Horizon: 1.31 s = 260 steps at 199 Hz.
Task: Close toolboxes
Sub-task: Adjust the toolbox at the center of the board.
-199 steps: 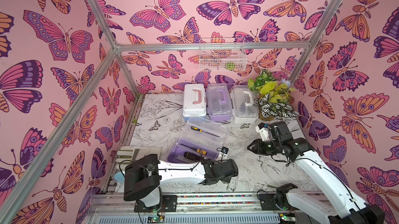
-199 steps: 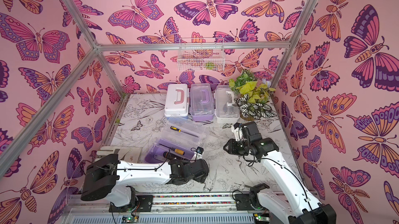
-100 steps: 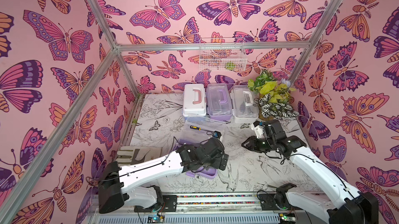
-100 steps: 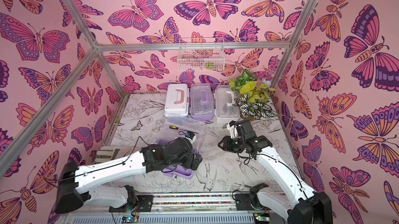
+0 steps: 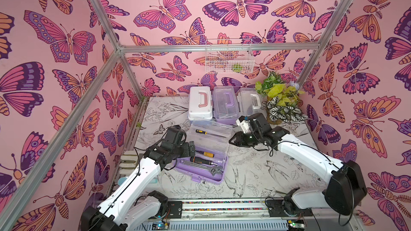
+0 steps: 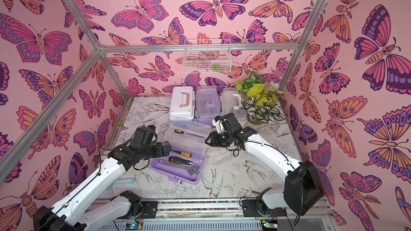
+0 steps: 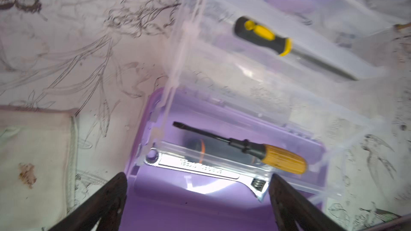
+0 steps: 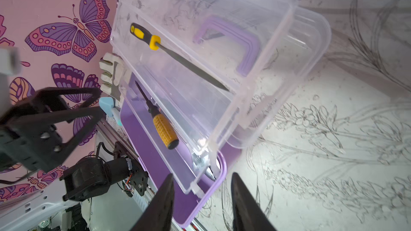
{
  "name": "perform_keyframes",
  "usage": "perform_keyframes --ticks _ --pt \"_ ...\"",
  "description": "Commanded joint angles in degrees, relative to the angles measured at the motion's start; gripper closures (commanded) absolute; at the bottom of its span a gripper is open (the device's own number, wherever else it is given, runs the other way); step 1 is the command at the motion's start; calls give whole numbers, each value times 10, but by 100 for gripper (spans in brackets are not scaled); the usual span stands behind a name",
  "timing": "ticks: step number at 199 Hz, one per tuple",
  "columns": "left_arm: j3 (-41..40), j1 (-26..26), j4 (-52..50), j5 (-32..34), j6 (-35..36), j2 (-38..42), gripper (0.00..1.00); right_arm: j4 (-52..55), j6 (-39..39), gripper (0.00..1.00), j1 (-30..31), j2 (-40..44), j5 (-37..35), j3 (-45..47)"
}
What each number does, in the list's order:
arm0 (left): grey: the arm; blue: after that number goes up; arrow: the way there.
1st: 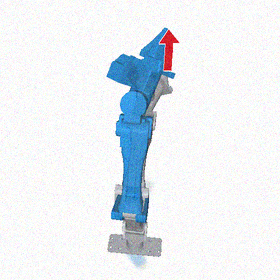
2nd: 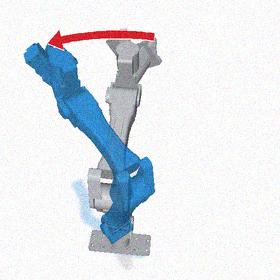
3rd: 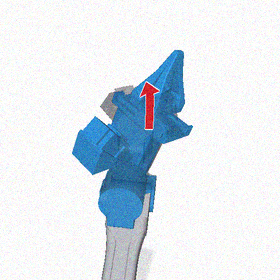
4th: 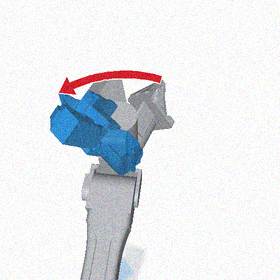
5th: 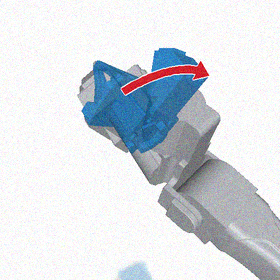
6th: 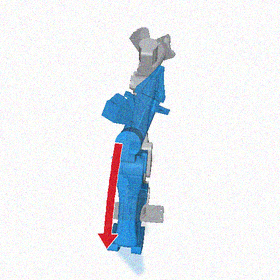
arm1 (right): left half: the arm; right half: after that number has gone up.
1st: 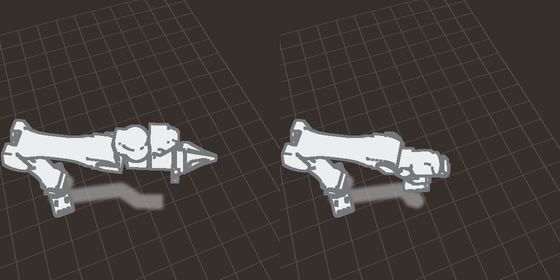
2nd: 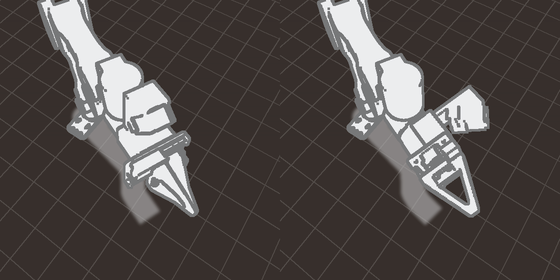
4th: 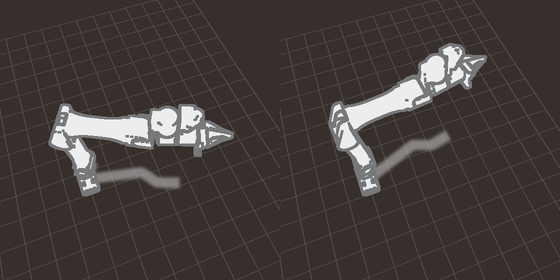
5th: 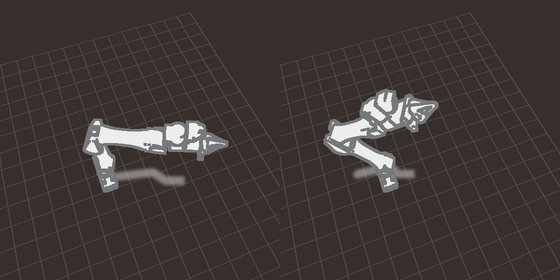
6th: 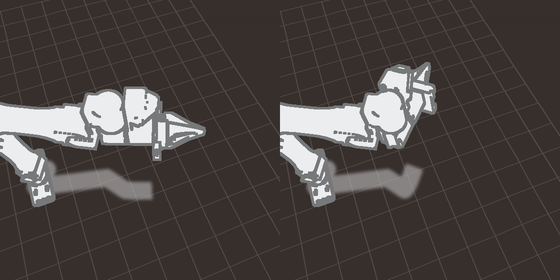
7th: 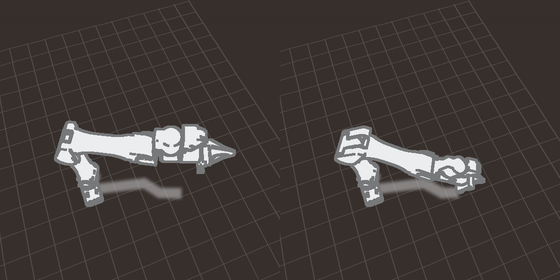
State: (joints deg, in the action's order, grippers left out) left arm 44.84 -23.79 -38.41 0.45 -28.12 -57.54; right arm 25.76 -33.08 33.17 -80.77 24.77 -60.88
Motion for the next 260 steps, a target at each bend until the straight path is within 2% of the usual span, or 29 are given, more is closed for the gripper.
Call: perform_keyframes --ticks 1,45,84,122,156,203,260 --pt "-41 11 37 7 -11 12 1 0 2 55 4 -20 -3 -29" --pt "-101 12 100 25 -26 21 1 31 25 52 4 -62 -9 -70" --pt "-112 11 122 -26 -22 -1 1 53 43 51 4 -89 -10 -99" --pt "-129 -13 122 -52 -42 20 1 99 71 51 4 -126 -25 -133" --pt "-142 -81 117 -62 -85 21 0 123 92 52 4 -150 -10 -155" --pt "-161 -193 117 -49 -166 34 7 167 136 52 16 -190 33 -216" --pt "-129 -316 140 -32 -222 0 9 180 157 52 41 -253 95 -280"
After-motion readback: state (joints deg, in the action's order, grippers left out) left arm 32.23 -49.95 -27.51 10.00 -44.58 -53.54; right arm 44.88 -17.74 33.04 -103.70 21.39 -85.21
